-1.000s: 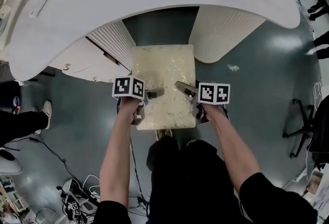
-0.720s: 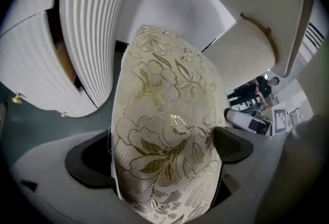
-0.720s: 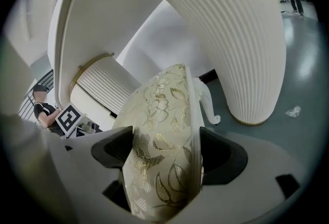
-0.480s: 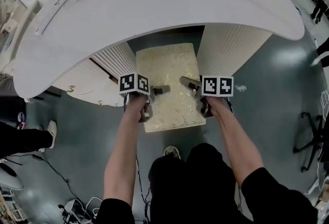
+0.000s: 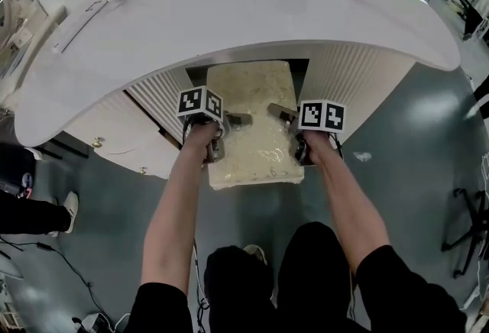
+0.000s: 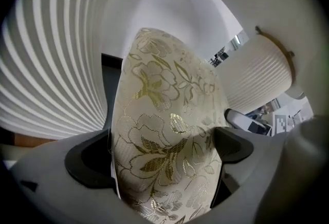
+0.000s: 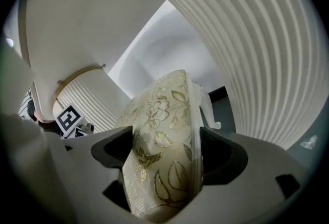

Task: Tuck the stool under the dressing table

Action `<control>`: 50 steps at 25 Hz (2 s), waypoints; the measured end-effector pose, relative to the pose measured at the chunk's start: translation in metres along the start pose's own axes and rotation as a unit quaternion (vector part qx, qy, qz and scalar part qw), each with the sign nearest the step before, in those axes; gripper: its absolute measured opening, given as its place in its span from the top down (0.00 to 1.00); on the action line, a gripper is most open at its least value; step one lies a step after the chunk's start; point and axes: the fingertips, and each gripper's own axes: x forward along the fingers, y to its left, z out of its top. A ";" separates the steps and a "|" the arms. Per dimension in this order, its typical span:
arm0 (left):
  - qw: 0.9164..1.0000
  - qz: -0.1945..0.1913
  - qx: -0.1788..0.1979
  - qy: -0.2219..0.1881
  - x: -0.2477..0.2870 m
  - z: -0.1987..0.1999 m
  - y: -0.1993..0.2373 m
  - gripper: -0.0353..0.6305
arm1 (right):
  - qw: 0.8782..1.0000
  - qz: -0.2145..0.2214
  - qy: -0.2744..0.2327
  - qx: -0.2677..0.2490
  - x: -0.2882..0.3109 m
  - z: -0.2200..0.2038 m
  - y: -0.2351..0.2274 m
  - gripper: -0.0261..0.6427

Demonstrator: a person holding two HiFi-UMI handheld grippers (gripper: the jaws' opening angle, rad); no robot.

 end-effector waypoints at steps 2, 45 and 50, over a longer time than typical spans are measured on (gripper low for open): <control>1.000 -0.004 -0.009 -0.006 0.005 0.011 0.005 0.06 | 1.000 -0.001 0.006 -0.007 0.012 0.009 -0.002 0.43; 0.935 0.150 0.156 -0.281 -0.050 0.079 -0.046 0.19 | 0.943 -0.080 -0.085 -0.312 0.013 0.078 0.068 0.44; 0.889 0.191 0.219 -0.355 -0.077 0.072 -0.066 0.76 | 0.911 -0.092 -0.141 -0.377 -0.008 0.088 0.097 0.94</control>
